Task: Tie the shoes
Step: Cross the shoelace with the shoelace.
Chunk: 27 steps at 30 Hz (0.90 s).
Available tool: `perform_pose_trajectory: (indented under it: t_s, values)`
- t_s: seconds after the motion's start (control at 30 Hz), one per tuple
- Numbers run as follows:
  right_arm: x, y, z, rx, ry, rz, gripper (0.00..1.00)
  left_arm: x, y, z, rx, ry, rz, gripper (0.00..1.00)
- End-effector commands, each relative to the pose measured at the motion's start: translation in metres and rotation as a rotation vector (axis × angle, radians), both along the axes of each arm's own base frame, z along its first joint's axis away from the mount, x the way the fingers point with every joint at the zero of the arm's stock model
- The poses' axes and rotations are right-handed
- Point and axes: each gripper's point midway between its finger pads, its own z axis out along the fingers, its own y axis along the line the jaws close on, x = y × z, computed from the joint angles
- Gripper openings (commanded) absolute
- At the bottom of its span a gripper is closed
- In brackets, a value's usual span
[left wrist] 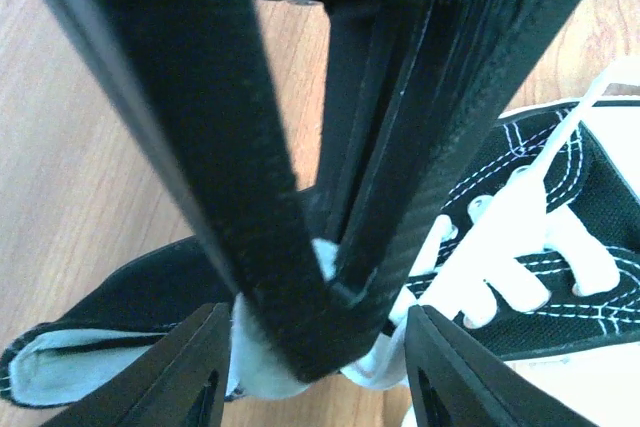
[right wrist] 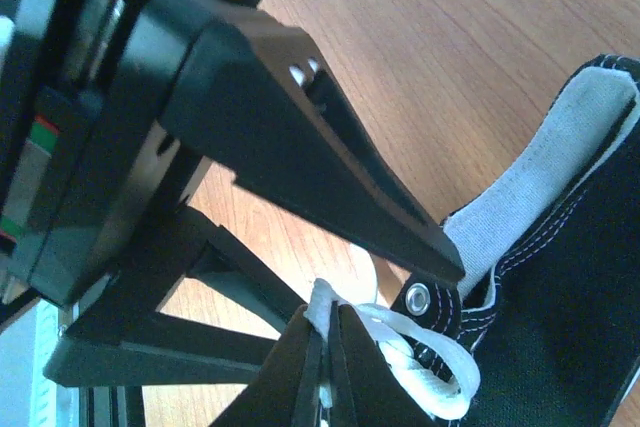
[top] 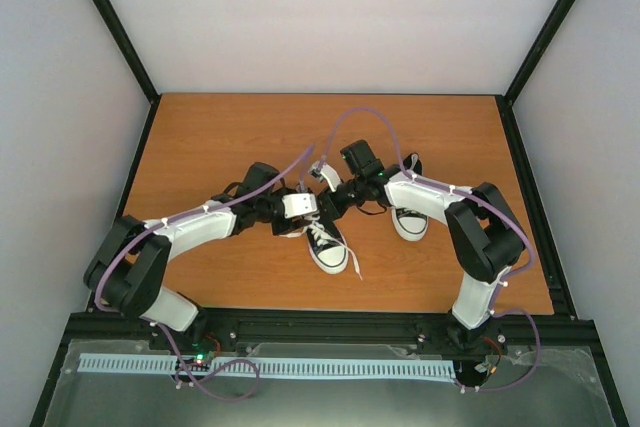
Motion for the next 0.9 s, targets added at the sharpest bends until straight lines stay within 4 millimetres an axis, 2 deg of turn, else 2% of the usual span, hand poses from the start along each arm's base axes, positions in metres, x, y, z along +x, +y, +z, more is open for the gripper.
perform_pose_trajectory:
  t_s: [0.0,0.13,0.27,0.37,0.43,0.7,0.8,0.87]
  values:
    - [0.004,0.011,0.009,0.036,-0.015,0.018,0.05,0.002,-0.013,0.010,-0.004,-0.038,-0.074,0.46]
    - [0.003,0.011,0.013,0.038,0.003,0.020,0.17,0.005,-0.013,0.009,0.001,-0.032,-0.068,0.27]
    - [0.003,0.009,0.027,0.027,-0.024,0.026,0.28,0.004,-0.013,0.008,0.003,-0.028,-0.072,0.19]
    - [0.001,0.003,0.036,0.013,-0.042,0.036,0.42,0.003,-0.013,0.007,0.008,-0.022,-0.083,0.13]
    - [0.002,-0.001,0.042,0.008,-0.036,0.040,0.47,0.003,-0.014,0.006,0.011,-0.017,-0.084,0.11]
    - [0.017,-0.044,0.046,0.017,0.015,-0.019,0.54,0.004,-0.014,0.006,0.012,-0.028,-0.075,0.03]
    - [0.018,-0.045,0.049,0.037,0.024,-0.004,0.56,0.004,-0.015,0.006,0.013,-0.028,-0.070,0.01]
    - [0.020,-0.045,0.039,0.020,0.036,-0.006,0.54,0.004,-0.015,0.007,0.014,-0.027,-0.075,0.01]
